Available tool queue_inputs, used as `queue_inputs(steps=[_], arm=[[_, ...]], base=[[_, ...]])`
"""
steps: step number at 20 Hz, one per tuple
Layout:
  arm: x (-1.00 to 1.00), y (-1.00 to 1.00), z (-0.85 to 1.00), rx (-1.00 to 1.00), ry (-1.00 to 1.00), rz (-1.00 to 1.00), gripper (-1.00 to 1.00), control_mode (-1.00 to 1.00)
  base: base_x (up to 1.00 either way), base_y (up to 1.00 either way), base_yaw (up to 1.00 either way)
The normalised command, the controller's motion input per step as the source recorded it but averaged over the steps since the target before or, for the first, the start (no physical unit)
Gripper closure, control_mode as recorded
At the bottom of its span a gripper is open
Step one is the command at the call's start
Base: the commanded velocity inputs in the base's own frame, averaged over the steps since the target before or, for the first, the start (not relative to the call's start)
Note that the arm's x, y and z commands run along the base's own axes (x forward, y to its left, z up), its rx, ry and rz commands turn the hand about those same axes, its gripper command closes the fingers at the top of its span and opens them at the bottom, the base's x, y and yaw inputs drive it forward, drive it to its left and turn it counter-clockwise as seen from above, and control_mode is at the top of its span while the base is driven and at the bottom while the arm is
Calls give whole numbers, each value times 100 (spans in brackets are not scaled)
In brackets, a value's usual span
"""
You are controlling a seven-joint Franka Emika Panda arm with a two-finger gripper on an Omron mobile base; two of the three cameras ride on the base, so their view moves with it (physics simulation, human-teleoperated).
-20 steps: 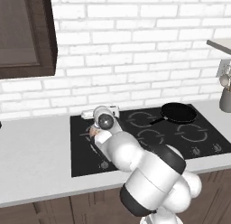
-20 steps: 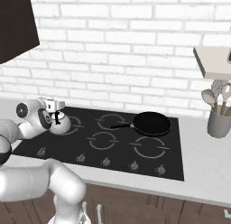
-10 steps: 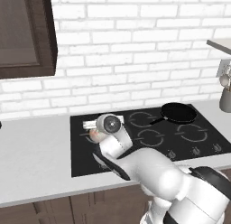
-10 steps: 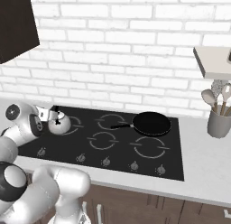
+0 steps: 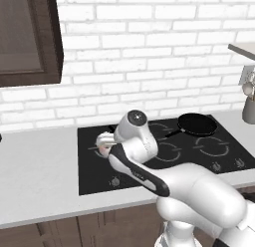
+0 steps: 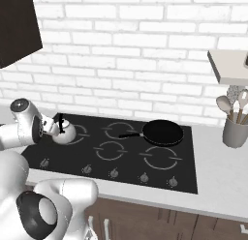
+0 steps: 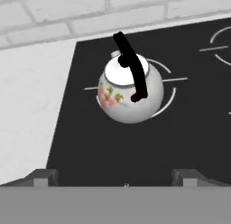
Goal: Pick the kettle from the counter and place it on a stove burner. Then turn the burner on.
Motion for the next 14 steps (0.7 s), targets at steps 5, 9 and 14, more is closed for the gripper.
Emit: queue_inputs(steps=[5, 9, 14], arm=[[-34, 8, 0, 0, 28, 0, -100, -100], [-44, 3, -6, 0, 25, 0, -100, -100], [-43, 0, -43, -2, 14, 0, -100, -100]], base=[[0, 0, 0], [0, 0, 0], [0, 0, 0]])
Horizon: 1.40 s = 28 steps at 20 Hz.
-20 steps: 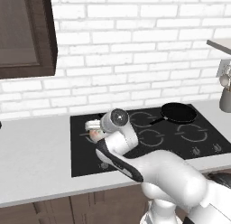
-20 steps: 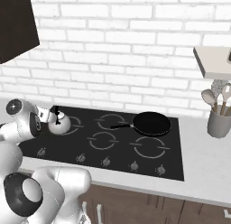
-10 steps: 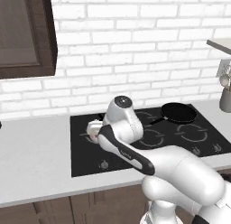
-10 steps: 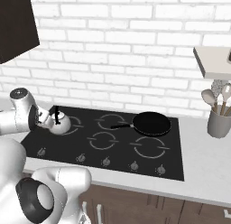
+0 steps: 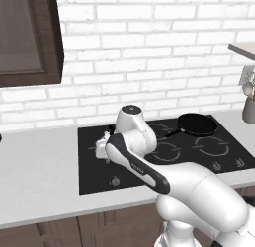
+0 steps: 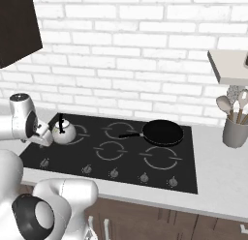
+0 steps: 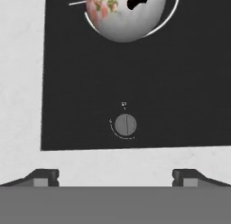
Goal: Pick the kettle from the counter and place it on a stove burner. Then turn the burner on.
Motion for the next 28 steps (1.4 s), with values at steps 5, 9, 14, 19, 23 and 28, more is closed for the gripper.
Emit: queue_inputs(steps=[5, 9, 14, 19, 23, 28], arm=[[-20, -2, -55, -3, 11, 0, -100, -100], [-11, -5, -39, 0, 9, 0, -100, -100], [0, 0, -27, 0, 10, 0, -100, -100], [6, 0, -20, 0, 1, 0, -100, -100], [20, 0, -23, 0, 0, 0, -100, -100], [28, 1, -25, 0, 0, 0, -100, -100]], base=[[0, 0, 0], [0, 0, 0], [0, 0, 0], [0, 0, 0], [0, 0, 0], [0, 0, 0]])
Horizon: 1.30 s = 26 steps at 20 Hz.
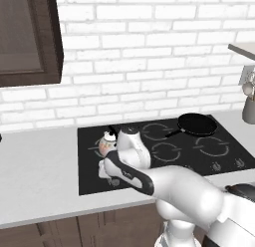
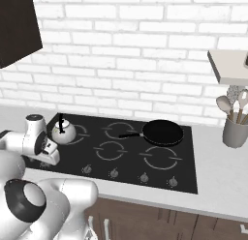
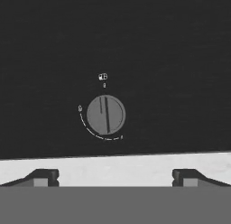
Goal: Pick the kettle from the counter and place it on a stove burner. Then turn the burner on.
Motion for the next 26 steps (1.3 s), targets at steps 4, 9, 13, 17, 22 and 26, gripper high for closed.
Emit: queue_inputs(steps=[4, 9, 13, 17, 22, 26], arm=[[30, 10, -26, 0, 0, 0, -100, -100], [28, 17, -25, -1, 0, 0, -100, -100], [29, 16, -24, -1, 0, 0, -100, -100], [21, 9, -28, -1, 0, 0, -100, -100], [3, 3, -33, -2, 0, 0, 100, -100], [-16, 0, -21, 0, 0, 0, 100, -100]], base=[[0, 0, 0], [0, 0, 0], [0, 0, 0], [0, 0, 0], [0, 0, 0], [0, 0, 0]])
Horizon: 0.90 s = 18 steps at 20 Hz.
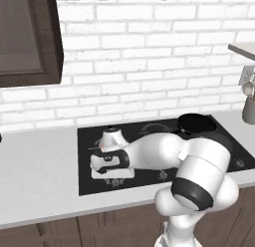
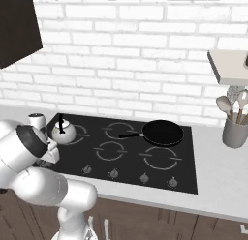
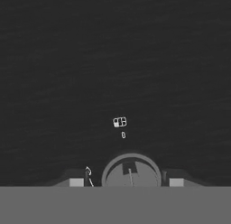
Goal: Pick the kettle from the counter and place it on a stove burner. Then turn the burner on.
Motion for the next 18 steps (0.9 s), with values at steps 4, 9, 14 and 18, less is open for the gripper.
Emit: queue_inputs(steps=[4, 9, 14, 18], arm=[[-23, -1, -18, 0, 0, 0, 100, -100], [0, -1, -3, 0, -3, 1, 100, -100], [0, -1, -24, 0, 0, 18, 100, -100], [0, 0, -33, 0, 0, 39, 100, -100]], base=[[0, 0, 0], [0, 0, 0], [0, 0, 0], [0, 0, 0]])
